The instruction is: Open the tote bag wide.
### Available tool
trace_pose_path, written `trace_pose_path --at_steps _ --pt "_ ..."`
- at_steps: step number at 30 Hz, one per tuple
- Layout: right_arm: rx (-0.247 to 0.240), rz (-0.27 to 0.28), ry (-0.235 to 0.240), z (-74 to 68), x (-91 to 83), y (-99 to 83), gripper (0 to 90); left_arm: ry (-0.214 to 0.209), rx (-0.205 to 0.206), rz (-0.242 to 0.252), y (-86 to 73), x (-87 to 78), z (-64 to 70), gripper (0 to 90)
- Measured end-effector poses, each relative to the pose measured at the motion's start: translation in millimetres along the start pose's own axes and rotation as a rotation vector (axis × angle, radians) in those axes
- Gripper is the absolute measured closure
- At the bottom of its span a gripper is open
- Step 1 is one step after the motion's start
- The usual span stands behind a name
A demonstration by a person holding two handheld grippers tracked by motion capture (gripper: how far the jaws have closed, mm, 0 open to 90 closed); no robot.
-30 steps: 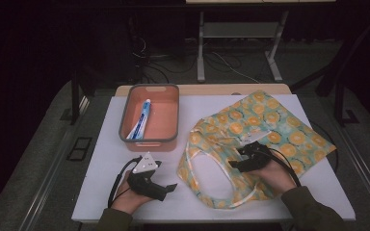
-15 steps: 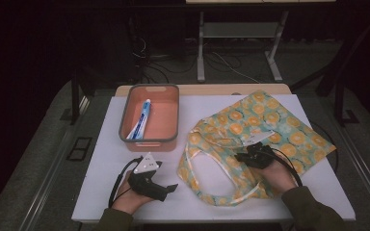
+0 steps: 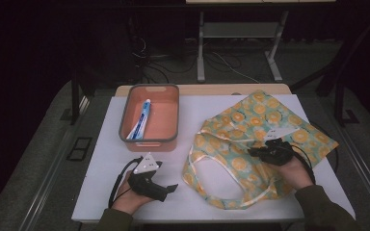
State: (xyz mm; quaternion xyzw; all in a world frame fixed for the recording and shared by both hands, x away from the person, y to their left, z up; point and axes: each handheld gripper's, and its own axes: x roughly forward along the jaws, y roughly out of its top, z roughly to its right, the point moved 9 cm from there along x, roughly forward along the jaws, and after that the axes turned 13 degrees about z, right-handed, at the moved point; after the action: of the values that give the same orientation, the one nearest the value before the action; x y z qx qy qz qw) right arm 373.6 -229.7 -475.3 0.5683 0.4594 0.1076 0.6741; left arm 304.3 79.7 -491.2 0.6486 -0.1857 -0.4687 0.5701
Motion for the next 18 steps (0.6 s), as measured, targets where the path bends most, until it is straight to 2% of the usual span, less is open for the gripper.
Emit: trace_pose_path --at_steps 4,8,18 --pt "0.011 0.077 -0.003 2.9 -8.9 19.3 89.5 0.002 -0.001 -0.003 -0.4 0.1 -0.6 1.9" --pt "0.007 0.135 -0.014 4.3 -9.9 38.8 89.5 0.003 0.000 -0.004 -0.8 0.1 -0.9 1.9" --pt "0.018 0.215 -0.027 11.1 -11.0 66.6 89.5 0.004 -0.003 -0.002 -0.9 -0.2 -1.8 1.9"
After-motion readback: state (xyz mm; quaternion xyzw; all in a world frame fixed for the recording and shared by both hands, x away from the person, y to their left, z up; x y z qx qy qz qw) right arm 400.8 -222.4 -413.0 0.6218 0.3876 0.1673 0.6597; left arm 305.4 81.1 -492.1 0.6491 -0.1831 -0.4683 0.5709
